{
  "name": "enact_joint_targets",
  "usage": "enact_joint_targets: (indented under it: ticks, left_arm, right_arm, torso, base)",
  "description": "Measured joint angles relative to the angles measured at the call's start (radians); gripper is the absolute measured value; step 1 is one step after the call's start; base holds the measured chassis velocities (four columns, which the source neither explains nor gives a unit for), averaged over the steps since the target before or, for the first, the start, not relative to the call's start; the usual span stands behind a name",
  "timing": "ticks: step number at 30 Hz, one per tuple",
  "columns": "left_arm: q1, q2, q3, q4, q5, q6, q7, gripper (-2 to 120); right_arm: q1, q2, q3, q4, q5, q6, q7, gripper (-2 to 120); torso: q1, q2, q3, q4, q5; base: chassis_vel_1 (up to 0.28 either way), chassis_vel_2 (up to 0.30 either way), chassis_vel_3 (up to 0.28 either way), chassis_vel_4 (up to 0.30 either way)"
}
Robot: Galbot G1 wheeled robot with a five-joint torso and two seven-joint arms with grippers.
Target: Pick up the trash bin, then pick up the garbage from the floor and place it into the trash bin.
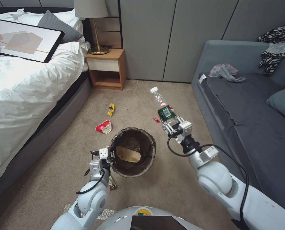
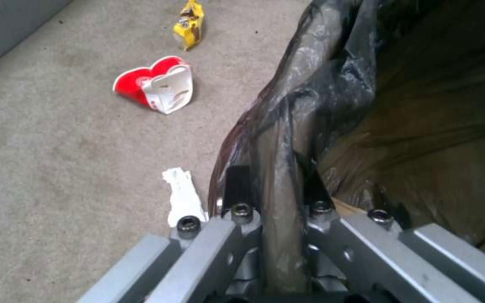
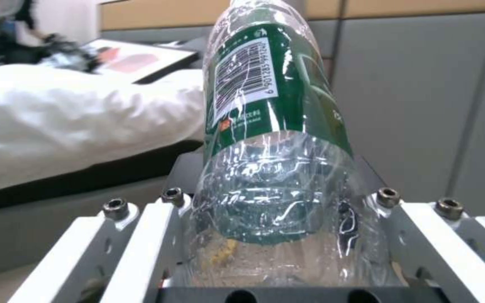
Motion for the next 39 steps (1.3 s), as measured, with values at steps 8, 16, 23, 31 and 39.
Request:
enact_joint_targets:
  ticks: [8,16,23,31,39]
  left_arm:
    - [-0.013,-0.008,0.012,0.010,0.001,0.006,0.001,0]
    - [-0.017,-0.012,0.015,0.012,0.003,0.007,0.002,0]
    - [-0.018,-0.012,0.011,0.012,0.003,0.007,0.003,0]
    - [-0.021,-0.014,0.009,0.013,0.003,0.007,0.004,0]
    - [-0.021,-0.020,0.009,0.012,0.003,0.007,0.004,0]
  right_arm:
    - [-0.056,-0.096,-0.048,0.021,-0.004,0.030,-0.085,37]
    - [0.052,-0.116,-0.188,-0.012,0.013,0.055,-0.122,37]
    - [0.172,-0.071,-0.339,-0.086,0.021,0.067,-0.123,37]
    - [0.206,-0.034,-0.408,-0.160,0.005,0.080,-0.121,37]
    - [0.225,-0.013,-0.454,-0.208,-0.010,0.083,-0.117,37]
  torso:
    - [0.000,0.000,0.000,-0.0001,0.0000]
    - [0.000,0.000,0.000,0.0001,0.0001]
    - [0.000,0.000,0.000,0.0001,0.0001]
    - [0.000,0.000,0.000,0.0000,0.0001]
    - [0.000,0.000,0.000,0.0000,0.0000]
  base:
    - [0.000,0.000,0.000,0.000]
    - [0.000,0.000,0.000,0.000]
    - [0.000,0.000,0.000,0.000]
    - [0.000,0.000,0.000,0.000]
    - [0.000,0.000,0.000,0.000]
